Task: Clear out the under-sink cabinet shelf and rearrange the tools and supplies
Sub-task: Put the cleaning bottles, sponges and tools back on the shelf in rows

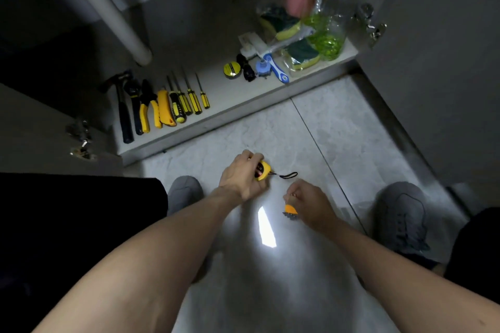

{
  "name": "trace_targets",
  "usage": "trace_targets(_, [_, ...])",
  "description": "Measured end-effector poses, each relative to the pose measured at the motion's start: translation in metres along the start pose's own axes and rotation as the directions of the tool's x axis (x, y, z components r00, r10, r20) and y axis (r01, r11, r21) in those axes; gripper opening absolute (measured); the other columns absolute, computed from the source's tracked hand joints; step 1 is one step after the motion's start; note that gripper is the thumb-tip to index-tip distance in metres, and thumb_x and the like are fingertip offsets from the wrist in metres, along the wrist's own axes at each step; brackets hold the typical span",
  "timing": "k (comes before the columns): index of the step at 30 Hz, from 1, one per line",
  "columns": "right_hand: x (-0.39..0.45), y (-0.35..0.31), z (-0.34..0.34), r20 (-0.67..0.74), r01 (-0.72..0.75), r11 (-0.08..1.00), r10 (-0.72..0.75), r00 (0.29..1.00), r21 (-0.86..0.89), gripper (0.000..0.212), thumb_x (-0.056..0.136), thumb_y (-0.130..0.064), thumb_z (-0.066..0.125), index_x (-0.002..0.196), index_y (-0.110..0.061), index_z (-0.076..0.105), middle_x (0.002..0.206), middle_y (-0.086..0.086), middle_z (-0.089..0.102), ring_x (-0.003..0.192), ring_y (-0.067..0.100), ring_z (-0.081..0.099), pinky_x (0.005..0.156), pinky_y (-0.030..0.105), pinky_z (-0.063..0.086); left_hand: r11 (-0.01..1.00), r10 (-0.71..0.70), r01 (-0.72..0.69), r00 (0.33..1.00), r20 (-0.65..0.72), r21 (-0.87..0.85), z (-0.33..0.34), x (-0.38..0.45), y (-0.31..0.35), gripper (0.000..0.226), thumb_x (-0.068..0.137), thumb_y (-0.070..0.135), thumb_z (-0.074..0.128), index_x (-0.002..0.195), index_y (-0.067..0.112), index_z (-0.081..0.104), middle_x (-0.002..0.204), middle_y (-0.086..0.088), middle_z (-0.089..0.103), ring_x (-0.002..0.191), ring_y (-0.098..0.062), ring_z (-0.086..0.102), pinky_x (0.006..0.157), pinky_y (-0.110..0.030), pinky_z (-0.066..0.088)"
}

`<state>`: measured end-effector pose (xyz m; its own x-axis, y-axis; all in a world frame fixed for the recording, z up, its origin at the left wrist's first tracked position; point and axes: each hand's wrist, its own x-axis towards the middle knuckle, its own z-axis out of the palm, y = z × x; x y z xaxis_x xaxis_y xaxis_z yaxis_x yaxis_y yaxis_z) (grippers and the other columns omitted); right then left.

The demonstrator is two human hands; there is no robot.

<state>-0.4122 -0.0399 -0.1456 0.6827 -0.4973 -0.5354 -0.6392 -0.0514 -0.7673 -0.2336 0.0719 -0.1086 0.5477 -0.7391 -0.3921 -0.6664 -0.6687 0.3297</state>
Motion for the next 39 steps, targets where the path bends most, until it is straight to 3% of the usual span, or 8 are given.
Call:
trace_targets(3, [0.046,-0.049,0.003,-0.091,0.115,0.993,-0.113,0.989,0.008,0.014,0.087,-0.017,0.07,0.076,-0.023,0.064,0.065,-0.007,0.066,0.059,-0.001,0.064,0.052,0.013,0.047,0.999,0.022,-0.018,0.995,-0.093,0.045,-0.068,0.029,-0.027,0.064,0.082,0.041,0.067,0.139,0.026,0.043,0.132,-0.003,0.045,0.115,-0.026,0.049,0.089,-0.04,0.05])
trace_targets(8, [0.116,-0.143,0.007,-0.192,0.174,0.982,-0.157,0.969,0.074,0.006,0.091,-0.023,0.069,0.087,-0.019,0.073,0.077,0.001,0.07,0.081,0.03,0.071,0.078,0.049,0.059,0.989,0.024,0.004,0.983,-0.182,0.15,-0.171,0.091,-0.067,0.065,0.078,0.038,0.071,0.136,0.023,0.047,0.127,-0.01,0.049,0.111,-0.034,0.054,0.086,-0.036,0.046])
trace_targets(13, [0.183,-0.217,0.015,-0.197,0.265,0.949,-0.231,0.953,0.172,0.016,0.097,-0.018,0.063,0.083,-0.023,0.066,0.067,-0.006,0.066,0.058,0.015,0.065,0.06,0.038,0.06,0.987,0.031,-0.01,0.991,-0.13,0.161,-0.218,0.163,-0.1,0.058,0.08,0.027,0.076,0.132,0.019,0.051,0.117,-0.006,0.057,0.104,-0.027,0.056,0.076,-0.032,0.04])
trace_targets(16, [0.212,-0.236,0.02,-0.186,0.235,0.958,-0.204,0.961,0.163,0.018,0.099,-0.018,0.061,0.082,-0.022,0.064,0.064,-0.003,0.065,0.049,0.013,0.061,0.062,0.046,0.063,0.991,0.025,-0.02,0.999,-0.035,0.131,-0.224,0.199,-0.12,0.07,0.082,0.021,0.077,0.144,0.017,0.044,0.133,-0.009,0.054,0.12,-0.029,0.054,0.088,-0.033,0.046])
trace_targets(22, [0.232,-0.229,0.03,-0.21,0.205,0.968,-0.173,0.962,0.142,0.018,0.1,-0.022,0.058,0.082,-0.021,0.063,0.07,0.0,0.065,0.065,0.024,0.065,0.075,0.057,0.06,0.985,-0.061,0.089,0.981,-0.185,0.145,-0.237,0.229,-0.159,0.057,0.079,0.018,0.081,0.129,0.005,0.057,0.117,-0.01,0.056,0.108,-0.026,0.056,0.091,-0.038,0.051])
trace_targets(25, [0.232,-0.225,0.034,-0.218,0.234,0.97,-0.214,0.952,0.069,0.013,0.098,-0.023,0.061,0.088,-0.02,0.068,0.077,0.003,0.07,0.08,0.031,0.07,0.081,0.057,0.057,0.985,-0.005,0.037,0.982,-0.188,0.168,-0.236,0.233,-0.166,0.062,0.074,0.025,0.083,0.128,0.011,0.058,0.124,-0.012,0.056,0.114,-0.032,0.055,0.091,-0.041,0.05])
trace_targets(34, [0.23,-0.227,0.045,-0.221,0.26,0.966,-0.253,0.942,0.003,0.013,0.094,-0.021,0.066,0.099,-0.014,0.075,0.081,0.007,0.074,0.085,0.031,0.071,0.084,0.052,0.057,0.987,0.107,-0.097,0.991,-0.077,0.126,-0.213,0.245,-0.141,0.067,0.082,0.012,0.075,0.143,0.015,0.049,0.14,-0.011,0.05,0.127,-0.031,0.048,0.092,-0.029,0.04])
trace_targets(39, [0.223,-0.224,0.046,-0.181,0.372,0.838,-0.47,0.864,-0.399,0.033,0.093,-0.028,0.068,0.124,-0.017,0.07,0.12,0.003,0.058,0.102,0.02,0.06,0.091,0.032,0.048,0.998,0.06,-0.054,0.988,-0.141,0.043,-0.21,0.238,-0.142,0.073,0.083,0.028,0.076,0.147,0.019,0.044,0.145,-0.008,0.046,0.13,-0.03,0.045,0.098,-0.033,0.041])
